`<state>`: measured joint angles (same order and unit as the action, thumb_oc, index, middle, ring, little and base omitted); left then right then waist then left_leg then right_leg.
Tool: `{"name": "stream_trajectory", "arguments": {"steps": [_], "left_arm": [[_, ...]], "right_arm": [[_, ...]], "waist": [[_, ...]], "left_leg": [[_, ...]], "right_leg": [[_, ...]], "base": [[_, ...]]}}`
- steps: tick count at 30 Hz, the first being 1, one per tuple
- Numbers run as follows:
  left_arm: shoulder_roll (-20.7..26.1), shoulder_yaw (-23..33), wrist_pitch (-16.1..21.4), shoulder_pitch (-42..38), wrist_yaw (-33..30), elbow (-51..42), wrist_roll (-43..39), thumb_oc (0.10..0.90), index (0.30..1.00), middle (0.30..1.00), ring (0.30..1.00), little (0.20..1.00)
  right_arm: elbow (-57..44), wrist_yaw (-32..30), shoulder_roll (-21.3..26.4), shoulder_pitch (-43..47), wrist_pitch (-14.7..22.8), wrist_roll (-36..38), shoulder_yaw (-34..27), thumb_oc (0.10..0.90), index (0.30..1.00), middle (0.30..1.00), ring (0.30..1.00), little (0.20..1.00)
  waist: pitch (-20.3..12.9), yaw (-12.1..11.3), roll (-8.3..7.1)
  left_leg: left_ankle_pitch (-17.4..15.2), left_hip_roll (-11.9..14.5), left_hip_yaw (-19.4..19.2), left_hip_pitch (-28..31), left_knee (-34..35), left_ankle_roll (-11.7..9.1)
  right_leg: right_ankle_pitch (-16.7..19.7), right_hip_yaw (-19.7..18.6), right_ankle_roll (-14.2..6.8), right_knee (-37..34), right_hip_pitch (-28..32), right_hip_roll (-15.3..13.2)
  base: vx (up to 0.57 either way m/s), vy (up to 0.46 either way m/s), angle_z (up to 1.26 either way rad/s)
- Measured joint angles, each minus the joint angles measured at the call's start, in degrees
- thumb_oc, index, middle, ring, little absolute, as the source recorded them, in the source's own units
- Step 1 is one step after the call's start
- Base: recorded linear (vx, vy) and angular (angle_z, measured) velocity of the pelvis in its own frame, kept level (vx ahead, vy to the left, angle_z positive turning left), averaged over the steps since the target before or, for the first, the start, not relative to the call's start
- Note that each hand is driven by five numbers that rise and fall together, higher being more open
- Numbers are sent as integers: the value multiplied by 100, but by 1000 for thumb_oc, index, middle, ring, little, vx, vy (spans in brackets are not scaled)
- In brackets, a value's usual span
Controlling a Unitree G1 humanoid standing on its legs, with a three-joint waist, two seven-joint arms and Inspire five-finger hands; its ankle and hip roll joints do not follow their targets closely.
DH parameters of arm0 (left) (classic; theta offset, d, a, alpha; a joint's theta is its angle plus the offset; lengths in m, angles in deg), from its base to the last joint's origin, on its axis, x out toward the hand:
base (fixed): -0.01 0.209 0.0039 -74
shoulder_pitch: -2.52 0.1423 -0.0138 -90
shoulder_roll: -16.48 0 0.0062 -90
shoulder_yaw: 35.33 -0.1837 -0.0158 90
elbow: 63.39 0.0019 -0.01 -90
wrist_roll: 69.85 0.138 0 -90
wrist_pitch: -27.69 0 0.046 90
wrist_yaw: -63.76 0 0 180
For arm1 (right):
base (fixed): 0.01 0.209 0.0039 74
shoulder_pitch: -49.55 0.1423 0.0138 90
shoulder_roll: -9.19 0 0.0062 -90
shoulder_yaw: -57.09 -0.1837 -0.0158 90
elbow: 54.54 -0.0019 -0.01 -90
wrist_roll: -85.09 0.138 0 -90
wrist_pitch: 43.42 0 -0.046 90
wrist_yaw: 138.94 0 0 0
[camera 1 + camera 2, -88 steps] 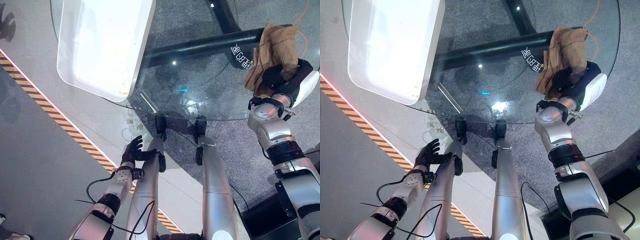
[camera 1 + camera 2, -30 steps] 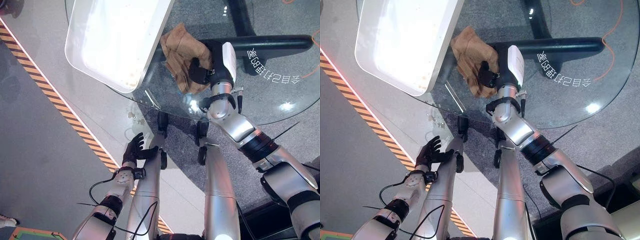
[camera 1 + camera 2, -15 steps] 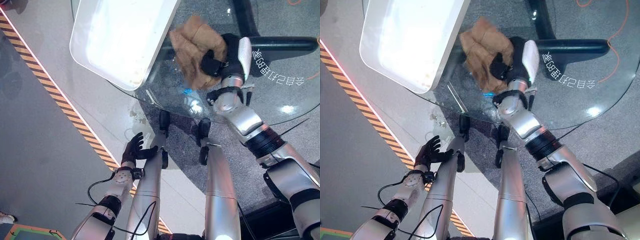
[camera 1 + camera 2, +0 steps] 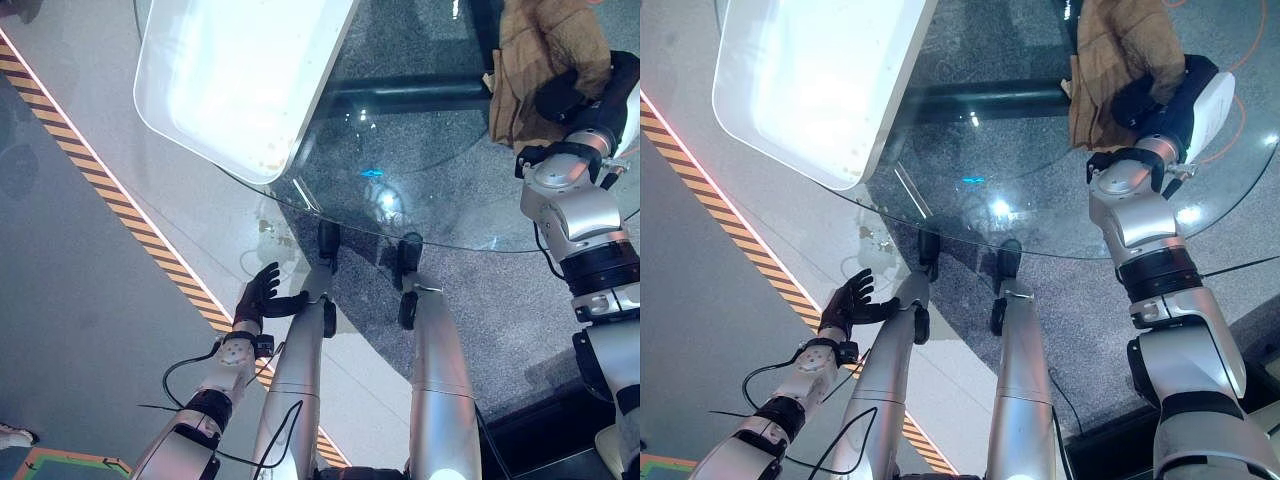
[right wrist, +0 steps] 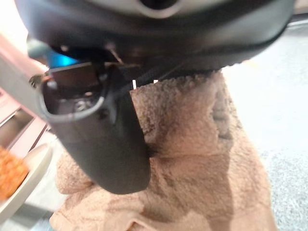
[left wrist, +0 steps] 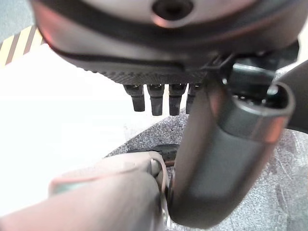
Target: Wipe the table with a cloth and put it in the basket.
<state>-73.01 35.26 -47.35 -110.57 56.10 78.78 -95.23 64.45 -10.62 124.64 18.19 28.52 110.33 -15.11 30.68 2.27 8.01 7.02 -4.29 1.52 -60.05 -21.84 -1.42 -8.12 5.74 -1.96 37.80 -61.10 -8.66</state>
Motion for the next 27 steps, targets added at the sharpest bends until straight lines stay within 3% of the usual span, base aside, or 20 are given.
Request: {"name": "stream_trajectory", "arguments": {"steps": [10, 19, 25, 27], "left_arm": [[44, -10, -35, 0, 68, 7, -32, 800, 900, 900, 900, 900], [92, -39, -75, 6, 99, 74, -63, 800, 900, 900, 900, 900], [91, -25, -96, 8, 106, 68, -71, 800, 900, 900, 900, 900], [82, 3, -119, 32, 116, 64, -66, 800, 900, 900, 900, 900]], "right_arm": [[465, -817, -10, -80, 548, 321, -494, 100, 300, 300, 300, 200], [819, -1086, -78, -129, 854, 412, -751, 100, 300, 300, 300, 200], [754, -1039, -90, -137, 809, 293, -749, 100, 300, 300, 300, 200], [572, -878, -92, -146, 602, 130, -738, 100, 300, 300, 300, 200]], "waist": [[8, -44, 7], [8, -41, 9], [8, -30, 9], [8, -9, 9]], "left_leg": [[-15, -50, -195, -34, 78, 82], [-16, -76, -225, -36, 97, 93], [-4, -85, -228, -20, 171, 101], [0, -87, -230, -11, 193, 102]], "right_leg": [[51, -183, -85, -14, -116, -59], [57, -215, -96, -16, -129, -83], [56, -224, -96, -16, -133, -88], [56, -230, -96, -15, -133, -87]], "base": [[3, 6, -3], [4, 28, 0], [2, 28, 0], [0, 0, 0]]}}
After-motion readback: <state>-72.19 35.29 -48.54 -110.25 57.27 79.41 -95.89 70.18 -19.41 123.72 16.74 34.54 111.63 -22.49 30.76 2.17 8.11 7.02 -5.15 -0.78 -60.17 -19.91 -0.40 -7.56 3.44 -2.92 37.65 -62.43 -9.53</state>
